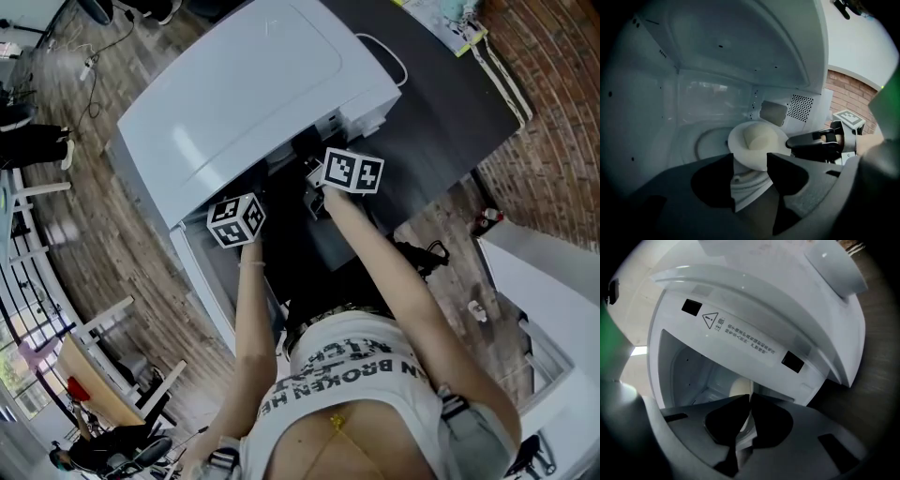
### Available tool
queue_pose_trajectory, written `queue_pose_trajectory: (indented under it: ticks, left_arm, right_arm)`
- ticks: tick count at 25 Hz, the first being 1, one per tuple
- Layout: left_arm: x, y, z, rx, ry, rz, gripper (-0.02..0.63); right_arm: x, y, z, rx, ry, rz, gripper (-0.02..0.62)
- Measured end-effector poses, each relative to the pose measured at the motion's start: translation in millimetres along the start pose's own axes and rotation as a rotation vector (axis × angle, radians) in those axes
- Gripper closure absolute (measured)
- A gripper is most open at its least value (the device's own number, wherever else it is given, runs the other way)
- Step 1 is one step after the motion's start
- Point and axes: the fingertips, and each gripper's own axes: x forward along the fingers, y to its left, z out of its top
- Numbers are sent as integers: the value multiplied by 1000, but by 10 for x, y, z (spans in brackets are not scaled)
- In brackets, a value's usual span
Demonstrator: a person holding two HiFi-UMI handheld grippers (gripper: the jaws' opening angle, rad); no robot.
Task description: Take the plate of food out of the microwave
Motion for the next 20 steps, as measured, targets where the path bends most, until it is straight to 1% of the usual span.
queue_pose_trajectory:
  ticks: [4,9,14,17,20]
  left_arm:
    - [-76,-73,-167,-34,12,-4,397]
    - [-177,-92,-256,-62,4,3,396]
    - [-214,-62,-212,-16,9,18,396]
    - [-202,-110,-175,10,12,4,396]
    - [-154,-189,-135,61,23,-14,396]
  right_arm:
    - [-51,-1,-52,12,15,8,578]
    - [-113,-29,-125,64,10,25,581]
    - [-184,-42,-175,150,11,38,581]
    - [-223,-34,-241,195,22,49,581]
    - [-240,-26,-298,222,28,60,581]
